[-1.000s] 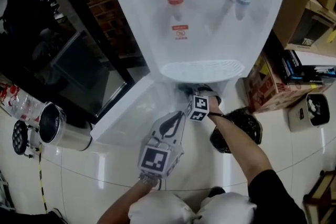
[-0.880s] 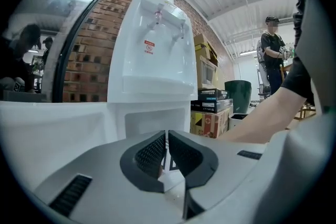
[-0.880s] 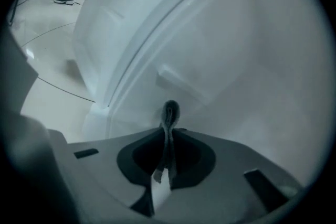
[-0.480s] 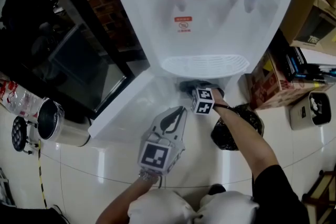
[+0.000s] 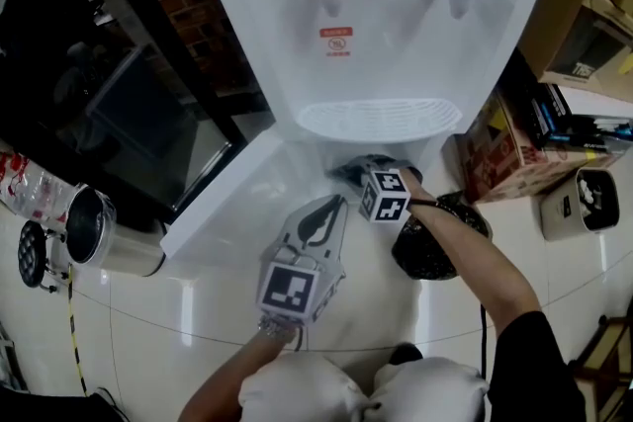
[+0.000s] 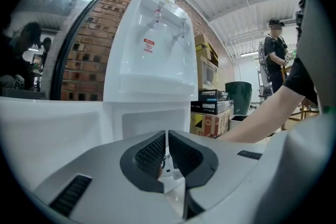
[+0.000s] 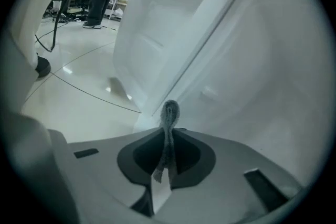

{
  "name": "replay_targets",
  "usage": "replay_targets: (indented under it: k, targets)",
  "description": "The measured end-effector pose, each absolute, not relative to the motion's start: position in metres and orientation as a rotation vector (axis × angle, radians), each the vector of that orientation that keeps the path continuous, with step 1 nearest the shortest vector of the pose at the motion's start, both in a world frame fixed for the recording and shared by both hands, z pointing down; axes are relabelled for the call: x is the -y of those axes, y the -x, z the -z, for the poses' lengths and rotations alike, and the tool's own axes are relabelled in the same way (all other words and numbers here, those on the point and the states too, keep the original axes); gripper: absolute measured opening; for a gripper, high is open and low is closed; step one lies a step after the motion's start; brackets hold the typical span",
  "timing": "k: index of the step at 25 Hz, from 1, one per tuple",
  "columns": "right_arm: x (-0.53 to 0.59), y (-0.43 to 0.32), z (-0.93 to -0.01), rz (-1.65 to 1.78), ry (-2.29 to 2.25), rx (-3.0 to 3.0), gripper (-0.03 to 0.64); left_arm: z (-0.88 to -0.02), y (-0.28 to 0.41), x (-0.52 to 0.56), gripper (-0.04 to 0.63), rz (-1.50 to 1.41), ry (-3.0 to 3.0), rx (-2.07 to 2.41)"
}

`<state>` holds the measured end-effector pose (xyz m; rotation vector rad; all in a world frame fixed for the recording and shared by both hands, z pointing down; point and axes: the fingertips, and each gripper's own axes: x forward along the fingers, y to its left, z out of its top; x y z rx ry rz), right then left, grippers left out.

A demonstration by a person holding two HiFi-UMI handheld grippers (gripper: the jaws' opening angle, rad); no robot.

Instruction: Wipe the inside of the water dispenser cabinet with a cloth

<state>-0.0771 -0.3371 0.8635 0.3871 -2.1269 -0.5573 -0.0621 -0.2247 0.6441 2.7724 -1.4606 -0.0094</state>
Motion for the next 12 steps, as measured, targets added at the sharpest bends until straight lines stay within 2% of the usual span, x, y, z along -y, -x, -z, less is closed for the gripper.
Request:
replay_targets:
  k: [7, 12]
  targets:
    - [0.398, 0.049, -0.888, 0.498, -0.564, 2.051, 0.021, -0.646, 0.067, 0.224, 0.020, -0.006, -2.760, 1.479]
    - [0.383, 0.054, -0.898, 0.458, -0.498, 2.033, 0.021, -0.646, 0.070, 0.225, 0.020, -0.001, -2.754, 1.489]
